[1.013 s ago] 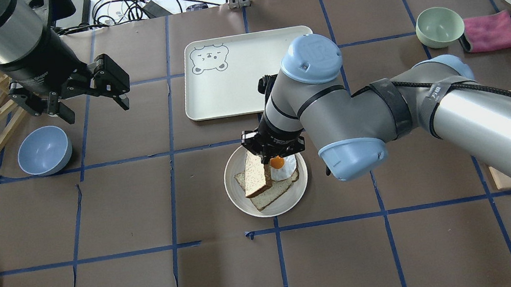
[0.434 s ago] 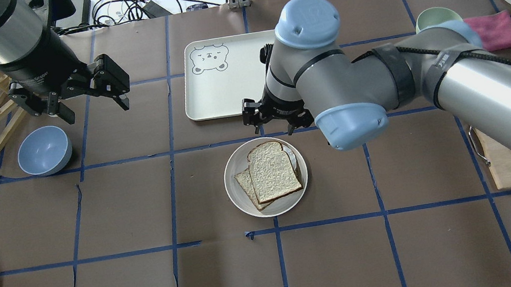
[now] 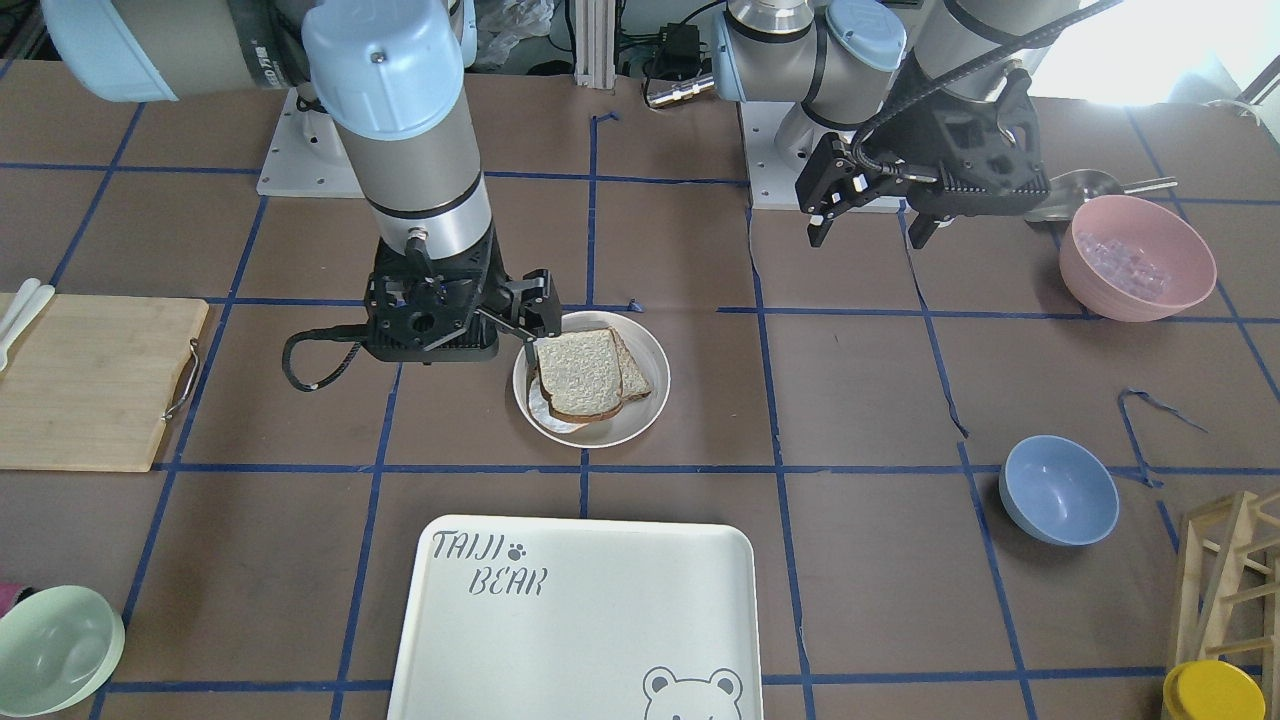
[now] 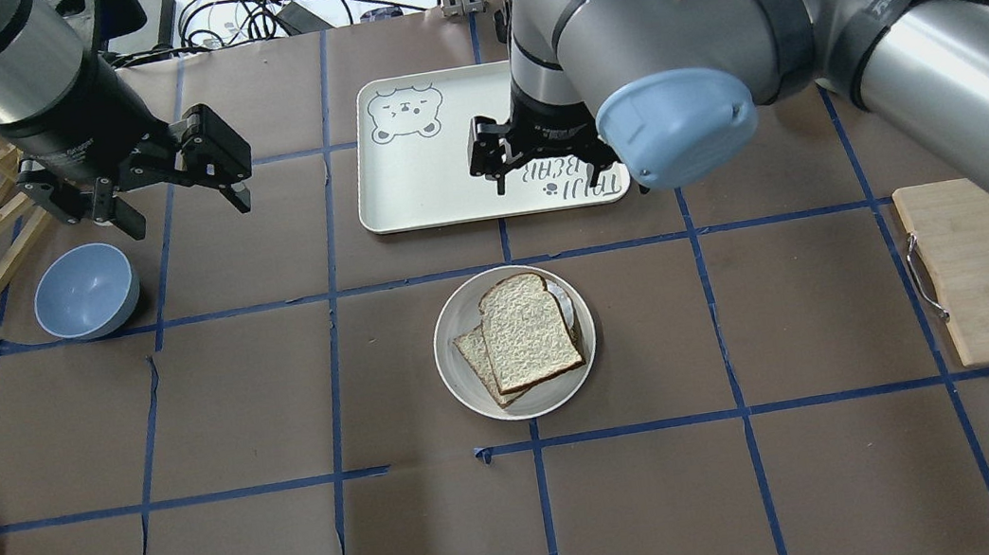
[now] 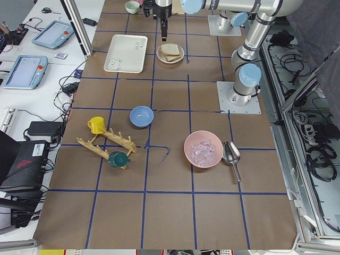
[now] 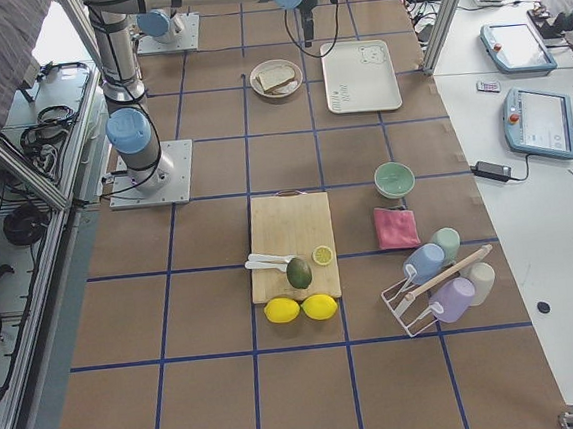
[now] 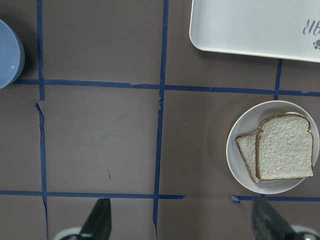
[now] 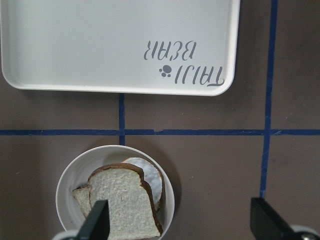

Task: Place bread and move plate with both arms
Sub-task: 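Raise the right gripper away while the left gripper reaches toward the plate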

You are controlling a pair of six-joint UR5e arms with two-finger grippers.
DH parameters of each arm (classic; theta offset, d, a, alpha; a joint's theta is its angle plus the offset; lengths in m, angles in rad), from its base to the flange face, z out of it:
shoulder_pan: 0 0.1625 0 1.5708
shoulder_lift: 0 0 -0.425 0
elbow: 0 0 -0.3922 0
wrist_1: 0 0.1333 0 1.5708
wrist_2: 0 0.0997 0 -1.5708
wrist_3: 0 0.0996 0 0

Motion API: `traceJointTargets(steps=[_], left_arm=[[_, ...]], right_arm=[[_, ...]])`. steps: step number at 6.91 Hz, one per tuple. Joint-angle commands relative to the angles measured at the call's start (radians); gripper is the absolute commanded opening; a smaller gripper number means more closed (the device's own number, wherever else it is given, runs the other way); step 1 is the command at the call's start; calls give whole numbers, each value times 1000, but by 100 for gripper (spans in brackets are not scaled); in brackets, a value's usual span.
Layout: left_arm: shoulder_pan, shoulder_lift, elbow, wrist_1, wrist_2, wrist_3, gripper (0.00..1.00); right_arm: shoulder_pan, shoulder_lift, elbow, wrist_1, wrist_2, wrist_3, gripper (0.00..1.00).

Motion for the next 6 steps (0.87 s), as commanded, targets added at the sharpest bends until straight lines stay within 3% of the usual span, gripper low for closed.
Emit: traceJointTargets(steps=[1, 2, 3, 4, 5, 6], left_arm=[[0, -11, 3, 3, -6, -5, 100], [-2, -36, 7, 1, -6, -17, 100], [-2, -57, -8, 0, -9, -48, 100], [-4, -83, -43, 4, -7, -98, 100], [-14, -109, -102, 59, -18, -137, 100], [-60, -144, -181, 204, -50, -221, 100]], right_arm=[[-89, -57, -37, 61, -66, -255, 100], [-99, -126, -34, 72, -68, -281, 100], [-99, -183, -31, 174, -53, -271, 100], [-99, -196, -26, 193, -50, -257, 100], [-99, -196, -22, 186, -3, -161, 100], [-99, -205, -16, 202, -5, -107, 100]])
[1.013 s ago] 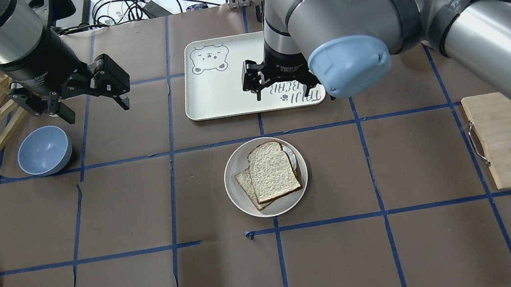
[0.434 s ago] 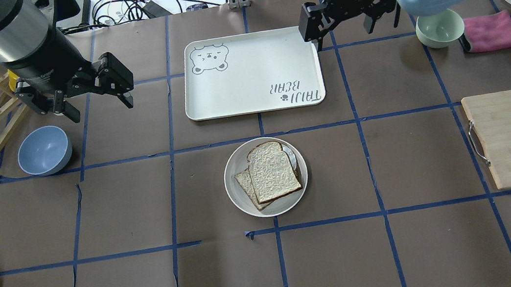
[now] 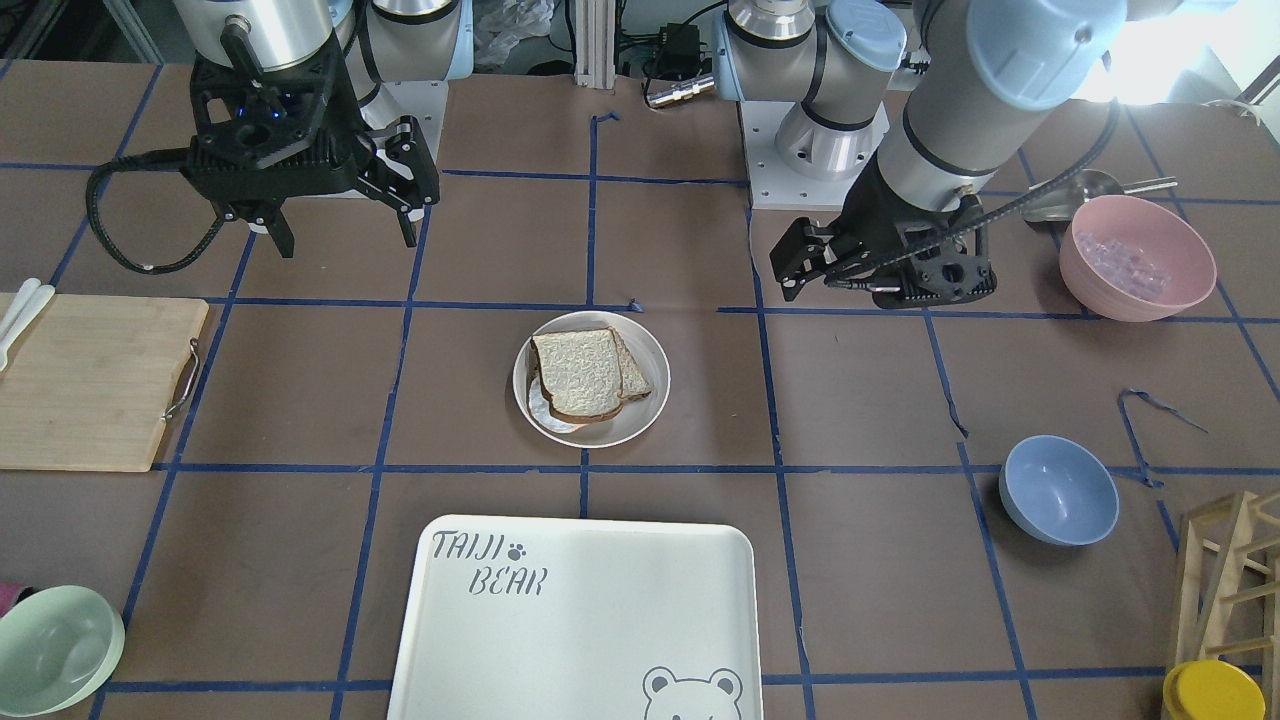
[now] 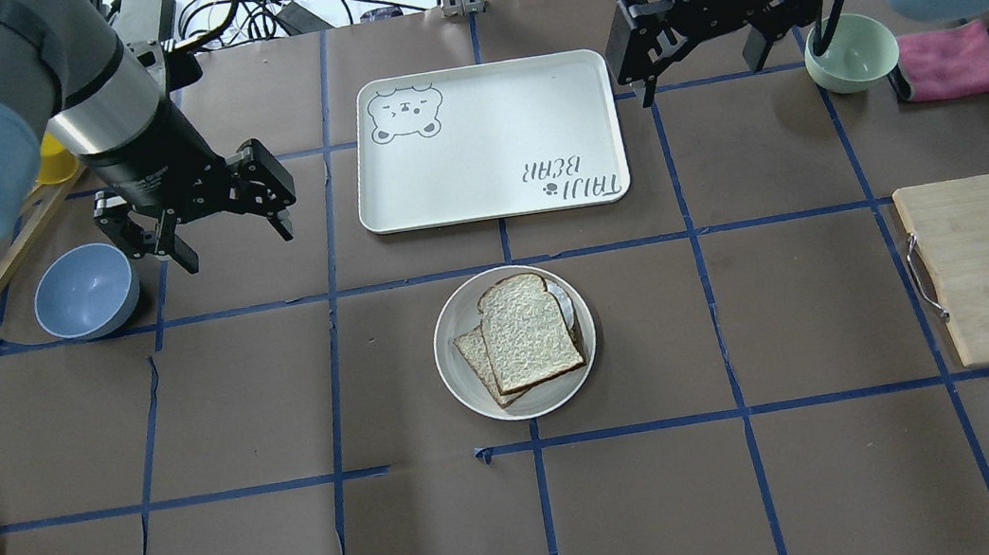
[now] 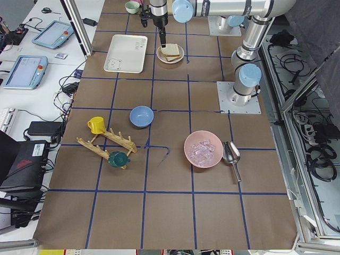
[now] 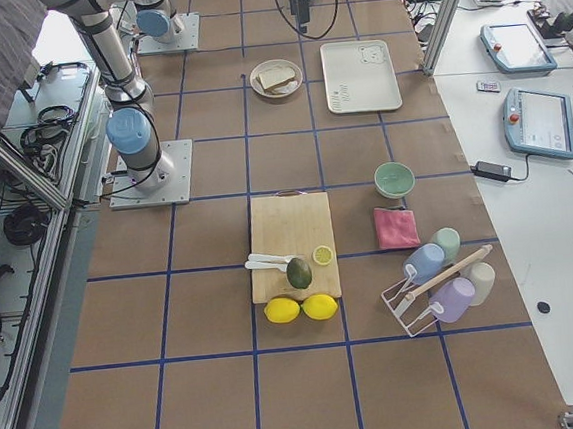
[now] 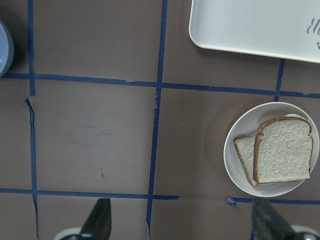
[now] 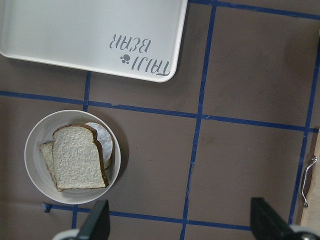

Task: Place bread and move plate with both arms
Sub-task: 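Raise the right gripper away while the left gripper reaches toward the plate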

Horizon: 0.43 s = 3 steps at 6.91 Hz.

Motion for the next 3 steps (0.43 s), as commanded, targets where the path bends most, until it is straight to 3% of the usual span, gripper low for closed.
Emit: traceJointTargets(steps=[1, 3], left_arm=[[-101, -72, -163, 287, -33, -185, 100], [-186, -115, -259, 383, -32, -275, 100]], right_arm=[[-4, -16, 13, 12, 6, 37, 100], [-74, -17, 28, 15, 9, -44, 100]])
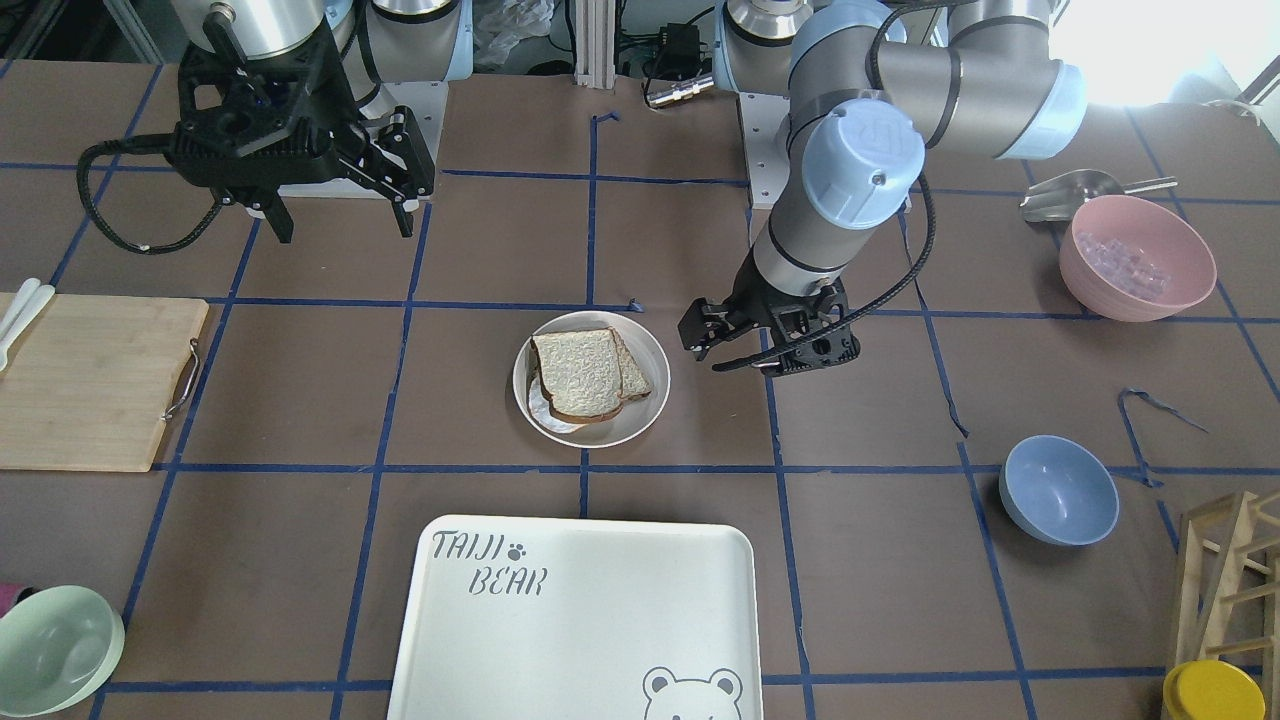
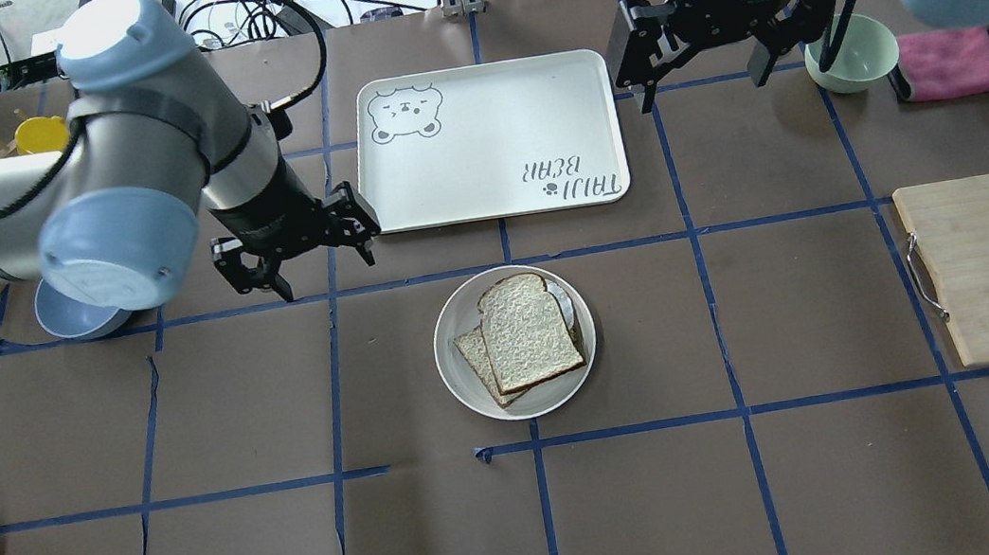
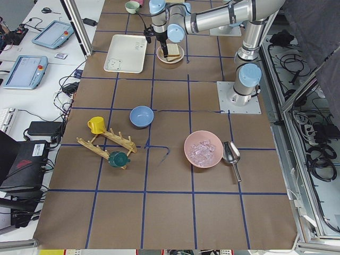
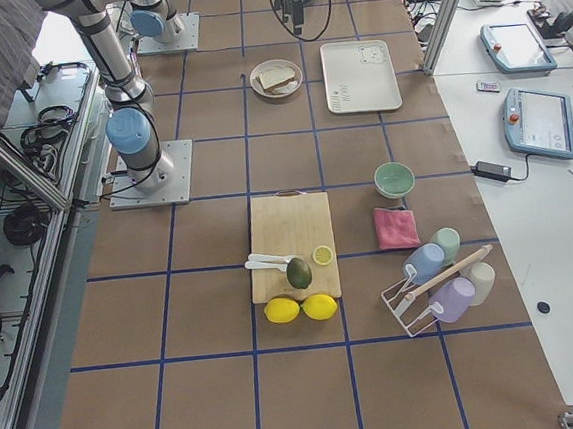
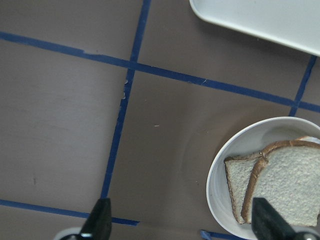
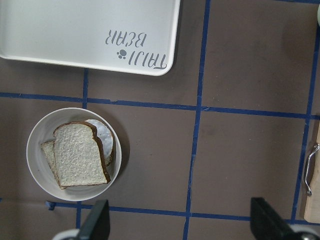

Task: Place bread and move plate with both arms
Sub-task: 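Raise the right gripper away while the left gripper reaches toward the plate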

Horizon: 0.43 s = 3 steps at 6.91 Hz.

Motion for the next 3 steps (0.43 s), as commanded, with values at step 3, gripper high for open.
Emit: traceJointTargets(steps=[3], left_arm=[[-100, -100, -180, 268, -39, -134, 100]], right_arm=[[-56, -15, 21, 1, 2, -63, 100]])
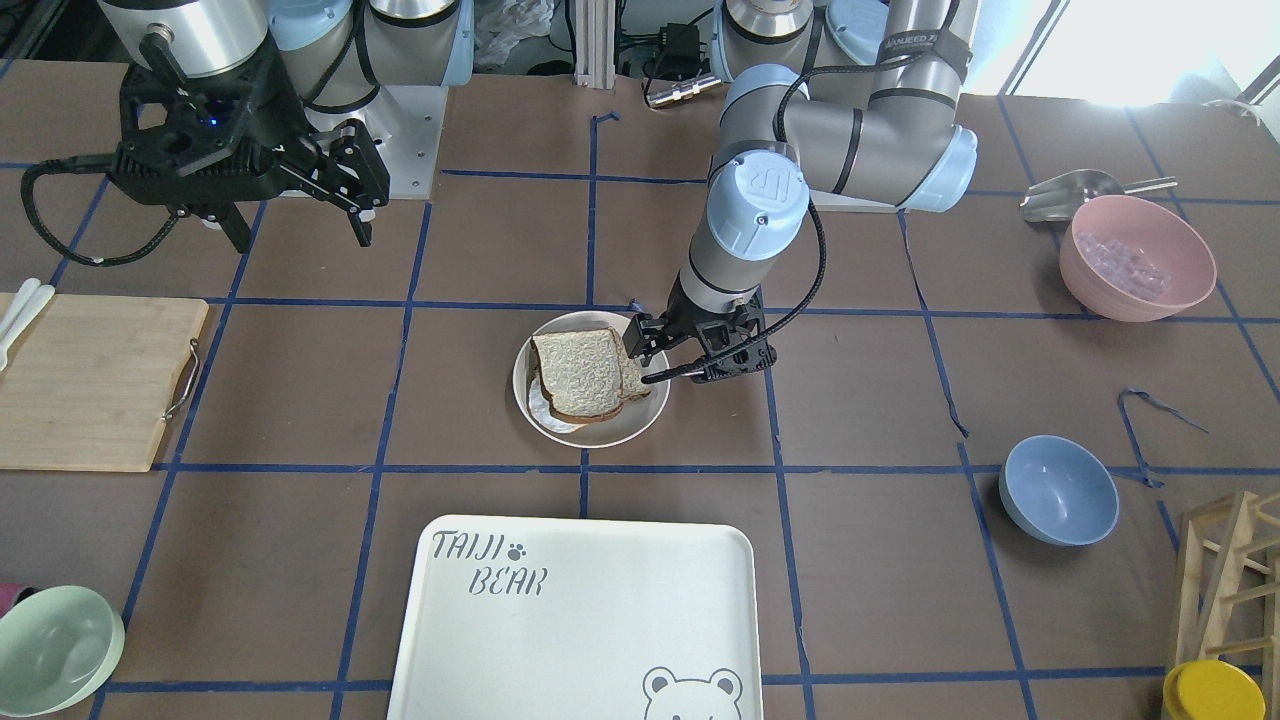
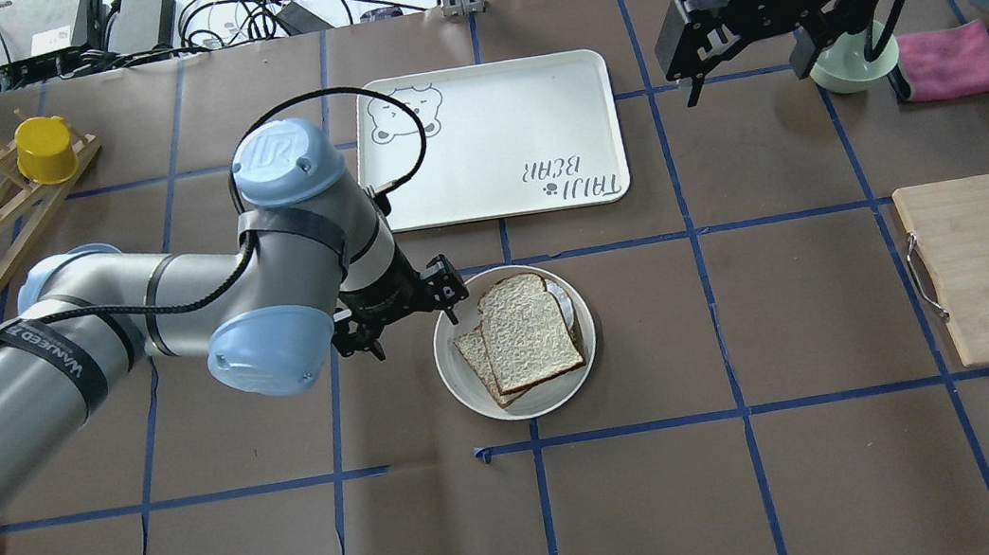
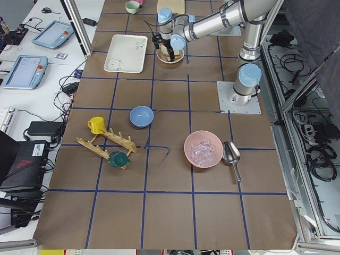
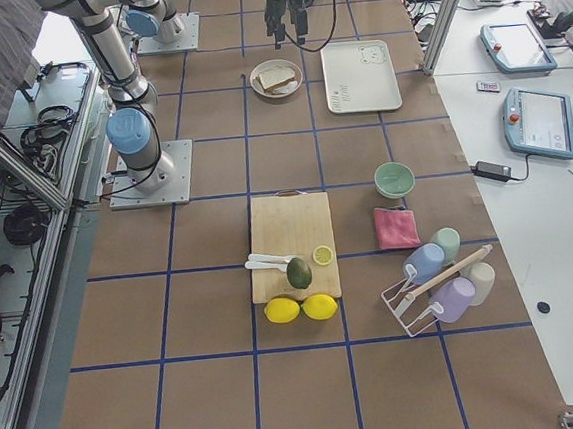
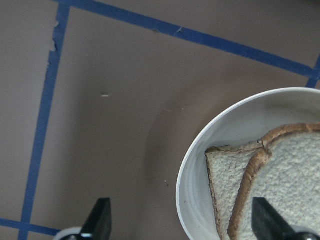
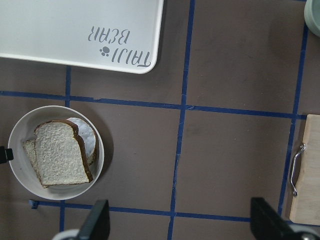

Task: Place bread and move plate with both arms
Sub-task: 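Grip the plate rim with the left gripper and slide it onto the tray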

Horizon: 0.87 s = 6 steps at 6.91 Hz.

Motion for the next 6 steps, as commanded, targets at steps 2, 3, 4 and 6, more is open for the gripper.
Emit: traceJointTargets(steps=[2, 3, 4, 6], left_arm=[[-14, -62, -47, 59, -22, -17, 89], [-18, -66, -45, 59, -24, -14, 72], [-18, -68, -47, 58, -22, 15, 36], [-18, -69, -48, 58, -20, 27, 0]], right_arm=[[-6, -6, 3, 1, 0, -5, 100], [-8, -6, 3, 1, 0, -6, 100], [-6, -6, 3, 1, 0, -6, 100], [-6, -6, 3, 1, -1, -6, 100]])
